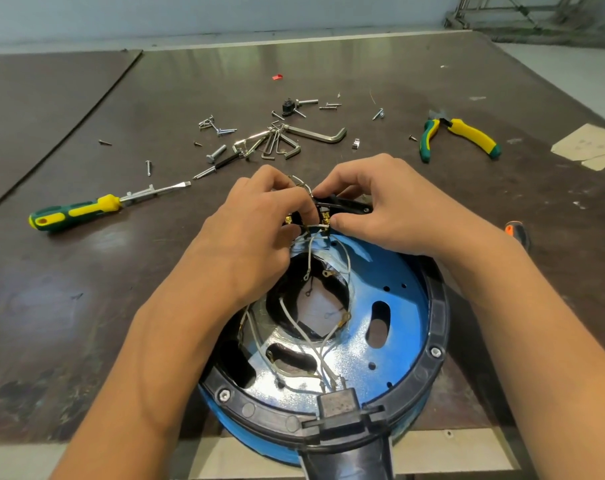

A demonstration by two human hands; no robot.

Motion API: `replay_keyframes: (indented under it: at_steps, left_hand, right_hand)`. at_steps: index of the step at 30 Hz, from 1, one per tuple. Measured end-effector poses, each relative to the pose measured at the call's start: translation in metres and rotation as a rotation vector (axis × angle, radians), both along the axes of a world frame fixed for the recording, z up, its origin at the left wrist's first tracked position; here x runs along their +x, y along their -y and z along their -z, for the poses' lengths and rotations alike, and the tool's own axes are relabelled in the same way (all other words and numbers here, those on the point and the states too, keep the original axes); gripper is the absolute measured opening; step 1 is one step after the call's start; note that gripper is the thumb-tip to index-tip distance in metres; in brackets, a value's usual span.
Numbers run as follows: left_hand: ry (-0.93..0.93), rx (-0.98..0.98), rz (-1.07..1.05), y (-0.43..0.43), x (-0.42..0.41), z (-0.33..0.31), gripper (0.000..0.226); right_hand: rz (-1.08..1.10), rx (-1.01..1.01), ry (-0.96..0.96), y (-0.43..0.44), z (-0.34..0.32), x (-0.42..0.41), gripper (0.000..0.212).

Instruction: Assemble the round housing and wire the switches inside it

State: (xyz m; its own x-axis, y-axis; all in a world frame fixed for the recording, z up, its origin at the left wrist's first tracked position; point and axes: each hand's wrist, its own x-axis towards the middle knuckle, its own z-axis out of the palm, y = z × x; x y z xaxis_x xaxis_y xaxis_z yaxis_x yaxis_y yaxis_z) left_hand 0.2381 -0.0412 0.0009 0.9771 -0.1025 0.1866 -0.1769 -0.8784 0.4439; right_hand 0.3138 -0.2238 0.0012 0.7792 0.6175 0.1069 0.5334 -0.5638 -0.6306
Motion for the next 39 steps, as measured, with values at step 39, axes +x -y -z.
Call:
replay_keyframes:
  at_steps: [39]
  left_hand:
    - [0.394,-0.433,-0.18,-0.011,0.004,-0.01,0.014]
  right_hand:
    - [0.489,0.312,0.105,0.074,-0.006,-0.04,0.04]
